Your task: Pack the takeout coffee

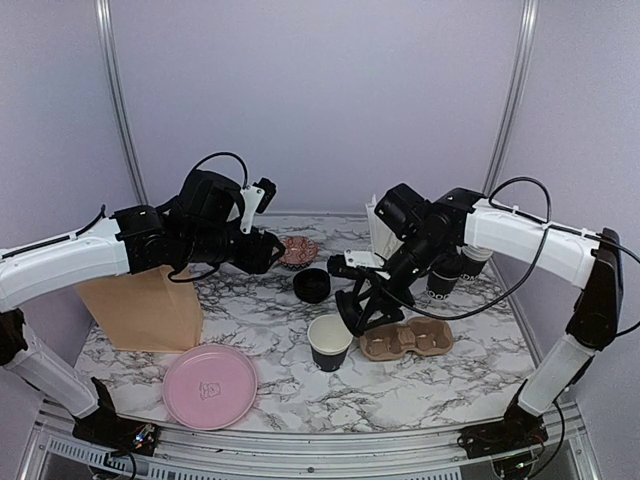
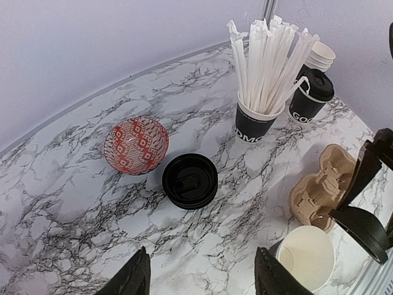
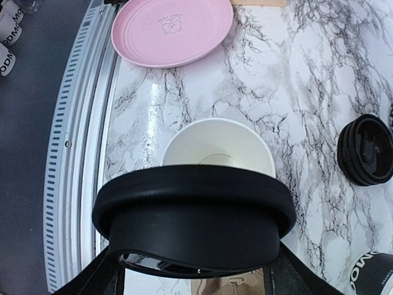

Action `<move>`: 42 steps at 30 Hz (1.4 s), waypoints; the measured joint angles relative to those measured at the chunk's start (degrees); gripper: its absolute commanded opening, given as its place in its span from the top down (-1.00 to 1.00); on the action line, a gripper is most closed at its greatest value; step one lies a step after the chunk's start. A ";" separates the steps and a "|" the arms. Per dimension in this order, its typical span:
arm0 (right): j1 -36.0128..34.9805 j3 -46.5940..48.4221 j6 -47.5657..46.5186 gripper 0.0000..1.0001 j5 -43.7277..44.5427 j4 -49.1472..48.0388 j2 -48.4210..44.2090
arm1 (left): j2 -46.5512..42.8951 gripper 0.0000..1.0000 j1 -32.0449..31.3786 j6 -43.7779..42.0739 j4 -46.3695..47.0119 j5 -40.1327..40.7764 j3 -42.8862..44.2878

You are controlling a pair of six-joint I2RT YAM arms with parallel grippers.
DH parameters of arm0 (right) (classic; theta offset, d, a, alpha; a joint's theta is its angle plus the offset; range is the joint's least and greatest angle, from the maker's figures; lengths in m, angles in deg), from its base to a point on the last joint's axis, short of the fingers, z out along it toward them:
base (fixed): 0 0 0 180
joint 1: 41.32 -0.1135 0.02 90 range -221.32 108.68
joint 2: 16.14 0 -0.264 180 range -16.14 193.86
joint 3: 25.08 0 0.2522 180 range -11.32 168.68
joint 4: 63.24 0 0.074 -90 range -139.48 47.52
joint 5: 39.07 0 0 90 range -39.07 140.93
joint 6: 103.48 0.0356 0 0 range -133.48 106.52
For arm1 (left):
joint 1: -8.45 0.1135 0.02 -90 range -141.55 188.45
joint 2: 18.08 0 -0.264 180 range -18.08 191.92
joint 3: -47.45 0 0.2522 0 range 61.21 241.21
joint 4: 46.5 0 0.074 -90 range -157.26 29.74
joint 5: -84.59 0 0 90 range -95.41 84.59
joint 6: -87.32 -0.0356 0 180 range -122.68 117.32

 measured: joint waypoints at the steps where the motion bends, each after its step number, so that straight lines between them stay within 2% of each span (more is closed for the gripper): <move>1: -0.83 0.02 -0.24 -0.28 0.96 0.33 0.00 | 0.00 -0.16 0.02 0.13 0.00 0.07 0.00; 13: -4.76 2.99 -0.87 -0.28 8.31 1.97 3.45 | -0.13 -0.15 0.00 1.42 -0.15 0.44 -1.99; 42: -5.57 10.69 -1.11 -0.28 11.69 6.40 9.57 | -0.13 -0.15 0.02 1.09 -0.20 1.64 -3.45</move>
